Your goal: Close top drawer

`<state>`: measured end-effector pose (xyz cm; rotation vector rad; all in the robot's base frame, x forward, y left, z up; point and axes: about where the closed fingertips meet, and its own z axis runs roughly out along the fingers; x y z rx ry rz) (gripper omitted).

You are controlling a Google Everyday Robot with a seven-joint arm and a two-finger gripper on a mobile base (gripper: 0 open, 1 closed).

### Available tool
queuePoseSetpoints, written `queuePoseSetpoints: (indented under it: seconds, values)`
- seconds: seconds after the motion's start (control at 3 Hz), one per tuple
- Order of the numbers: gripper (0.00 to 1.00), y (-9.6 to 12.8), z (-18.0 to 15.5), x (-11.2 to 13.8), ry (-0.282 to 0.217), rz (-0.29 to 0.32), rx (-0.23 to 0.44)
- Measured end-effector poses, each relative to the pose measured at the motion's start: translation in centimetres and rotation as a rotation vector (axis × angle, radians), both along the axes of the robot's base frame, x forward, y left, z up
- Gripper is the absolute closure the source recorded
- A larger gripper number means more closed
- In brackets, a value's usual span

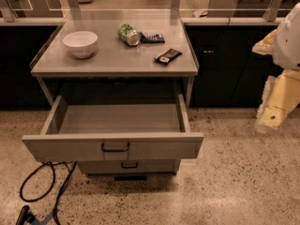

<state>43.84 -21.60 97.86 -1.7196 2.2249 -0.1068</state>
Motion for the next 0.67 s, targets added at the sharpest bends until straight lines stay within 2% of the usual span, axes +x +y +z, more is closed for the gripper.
queuePoseSetpoints:
  seconds: [0.33,0.67]
  values:
    - [0.0,0.0,0.0,0.0,0.0,0.0,0.0]
    - [0.0,-1.1,-1.2,-0.9,-0.019,0.006,0.046]
